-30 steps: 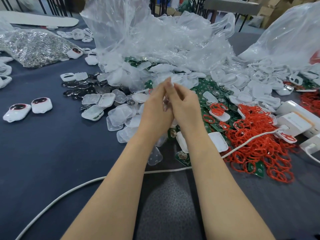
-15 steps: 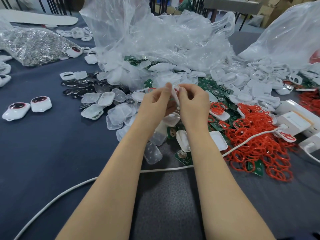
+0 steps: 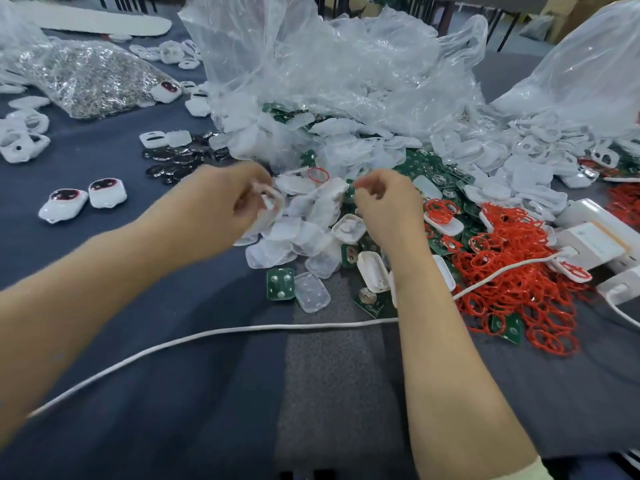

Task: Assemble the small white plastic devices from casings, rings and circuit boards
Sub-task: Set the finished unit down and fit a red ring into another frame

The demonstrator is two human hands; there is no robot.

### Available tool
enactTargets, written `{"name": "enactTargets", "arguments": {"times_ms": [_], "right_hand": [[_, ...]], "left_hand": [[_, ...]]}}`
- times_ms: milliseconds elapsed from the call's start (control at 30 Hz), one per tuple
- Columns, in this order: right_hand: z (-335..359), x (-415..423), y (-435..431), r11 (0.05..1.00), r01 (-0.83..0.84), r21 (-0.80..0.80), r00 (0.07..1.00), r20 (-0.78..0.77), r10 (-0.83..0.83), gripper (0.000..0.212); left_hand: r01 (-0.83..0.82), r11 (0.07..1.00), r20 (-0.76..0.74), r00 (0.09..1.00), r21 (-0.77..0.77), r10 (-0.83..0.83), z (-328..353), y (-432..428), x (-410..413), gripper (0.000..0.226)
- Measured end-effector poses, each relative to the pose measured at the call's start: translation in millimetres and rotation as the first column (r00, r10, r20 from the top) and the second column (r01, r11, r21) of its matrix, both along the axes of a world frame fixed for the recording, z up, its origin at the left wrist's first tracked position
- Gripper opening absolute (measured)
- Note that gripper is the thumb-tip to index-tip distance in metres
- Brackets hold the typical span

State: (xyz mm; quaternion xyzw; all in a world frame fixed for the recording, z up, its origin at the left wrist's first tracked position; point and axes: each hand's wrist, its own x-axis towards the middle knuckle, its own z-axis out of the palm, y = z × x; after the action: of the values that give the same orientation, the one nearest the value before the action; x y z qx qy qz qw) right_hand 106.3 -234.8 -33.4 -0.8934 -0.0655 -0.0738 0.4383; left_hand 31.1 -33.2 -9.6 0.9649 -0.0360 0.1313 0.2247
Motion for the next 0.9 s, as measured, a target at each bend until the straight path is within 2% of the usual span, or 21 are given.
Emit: {"name": "enactTargets", "arguments": {"times_ms": [33,67,100,133,200,267,400,567,667,733,800,900], "right_hand": [[1.5,-0.9,-3.5,0.992,-0.038,-0.120,0.999,-0.043,0.033,0.013],[3.4,-2.7,-6.2,0.972,-0.079,-0.221,0.994,-0.087,0.061,0.013],[5.6,-5.0,-7.9,0.950,-0.116,-0.291,0.989,-0.127,0.081,0.014],[7.5,-6.9,-8.5,0.930,-0.147,-0.337,0.982,-0.160,0.098,0.016],[8.4,-9.8,-6.8,0.911,-0.180,-0.372,0.977,-0.179,0.120,0.019],[9.2,-10.5,-3.7,0.907,-0.180,-0.381,0.980,-0.145,0.134,0.020],[10.5,-10.5,-1.8,0.896,-0.190,-0.400,0.980,-0.138,0.146,0.008],[9.7,-12.7,2.9,0.864,-0.205,-0.460,0.976,-0.159,0.147,0.008],[6.2,-8.3,2.0,0.890,-0.204,-0.409,0.978,-0.134,0.162,0.006],[4.8,-4.3,0.5,0.959,-0.141,-0.247,0.990,-0.054,0.132,0.011],[5.4,-1.8,-1.0,0.997,-0.072,0.018,0.997,0.032,0.071,0.014],[5.5,-0.4,-1.5,0.924,-0.082,0.373,0.996,0.008,0.085,0.012]], "left_hand": [[-0.120,0.930,-0.013,0.992,-0.347,0.124,1.9,-4.9,6.3,0.016],[-0.207,0.732,-0.085,0.976,-0.649,0.200,-0.6,-13.7,13.4,0.011],[-0.243,0.519,-0.155,0.966,-0.819,0.208,-3.0,-27.4,18.4,0.011],[-0.253,0.395,-0.192,0.963,-0.883,0.187,-8.9,-41.0,24.2,0.014],[-0.243,0.324,-0.213,0.969,-0.914,0.128,-26.2,-64.5,31.0,0.016],[-0.238,0.235,-0.210,0.968,-0.942,0.137,-35.9,-73.9,38.8,0.016],[-0.211,0.039,-0.202,0.966,-0.977,0.160,-40.8,-69.0,49.2,0.016],[-0.166,-0.004,-0.165,0.981,-0.986,0.104,-41.9,-73.0,45.1,0.018],[-0.148,-0.004,-0.148,0.986,-0.989,0.070,-42.7,-73.7,47.4,0.019],[-0.138,0.051,-0.136,0.989,-0.989,0.052,-44.6,-75.0,48.5,0.021],[-0.133,0.120,-0.128,0.990,-0.984,0.055,-46.5,-76.0,49.6,0.021],[-0.122,0.193,-0.109,0.991,-0.974,0.079,-47.6,-74.9,50.2,0.019]]}}
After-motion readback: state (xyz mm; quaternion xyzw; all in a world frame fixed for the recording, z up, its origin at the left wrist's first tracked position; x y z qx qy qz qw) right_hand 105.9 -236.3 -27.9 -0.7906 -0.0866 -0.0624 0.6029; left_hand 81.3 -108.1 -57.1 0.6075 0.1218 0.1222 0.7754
